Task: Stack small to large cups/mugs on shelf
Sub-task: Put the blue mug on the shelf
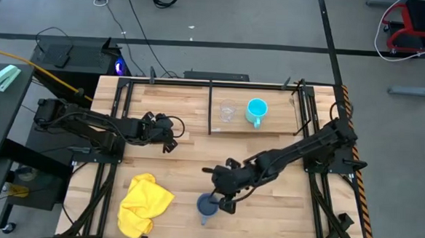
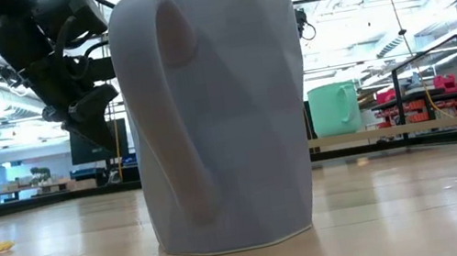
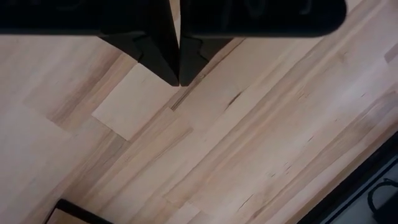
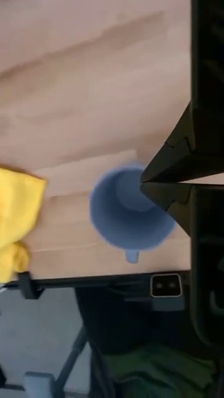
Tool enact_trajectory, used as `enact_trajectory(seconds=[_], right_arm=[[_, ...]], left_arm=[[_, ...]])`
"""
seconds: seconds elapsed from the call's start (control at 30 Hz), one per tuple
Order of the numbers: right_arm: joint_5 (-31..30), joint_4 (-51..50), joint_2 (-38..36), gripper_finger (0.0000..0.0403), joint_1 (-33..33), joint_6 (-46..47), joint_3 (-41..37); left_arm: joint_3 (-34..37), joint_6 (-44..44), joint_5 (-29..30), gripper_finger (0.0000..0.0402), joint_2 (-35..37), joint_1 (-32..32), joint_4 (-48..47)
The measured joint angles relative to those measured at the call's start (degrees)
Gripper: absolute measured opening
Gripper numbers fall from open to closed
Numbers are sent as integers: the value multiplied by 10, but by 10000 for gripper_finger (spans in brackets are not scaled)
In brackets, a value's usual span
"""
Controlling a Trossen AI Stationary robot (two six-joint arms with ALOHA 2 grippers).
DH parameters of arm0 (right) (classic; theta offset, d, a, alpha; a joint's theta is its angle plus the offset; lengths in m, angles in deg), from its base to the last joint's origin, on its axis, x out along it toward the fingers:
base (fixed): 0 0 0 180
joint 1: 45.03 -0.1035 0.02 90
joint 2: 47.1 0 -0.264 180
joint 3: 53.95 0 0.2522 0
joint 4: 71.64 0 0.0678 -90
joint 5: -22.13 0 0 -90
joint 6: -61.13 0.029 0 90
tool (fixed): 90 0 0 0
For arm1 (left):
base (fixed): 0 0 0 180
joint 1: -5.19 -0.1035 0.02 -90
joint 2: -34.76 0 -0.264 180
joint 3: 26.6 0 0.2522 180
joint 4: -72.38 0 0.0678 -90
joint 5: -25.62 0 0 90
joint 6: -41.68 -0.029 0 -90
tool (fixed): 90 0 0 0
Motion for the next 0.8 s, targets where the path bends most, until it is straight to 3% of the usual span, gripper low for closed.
enact_trajectory(seconds=[0.27,0.63,0.8], right_arm=[[28,-8,53,22,-4,-12,13],[32,-8,83,101,12,-38,13],[31,-8,86,118,22,-40,13]], left_arm=[[0,0,0,22,0,0,-2],[0,0,0,18,0,0,-2],[0,0,0,24,0,0,-2]])
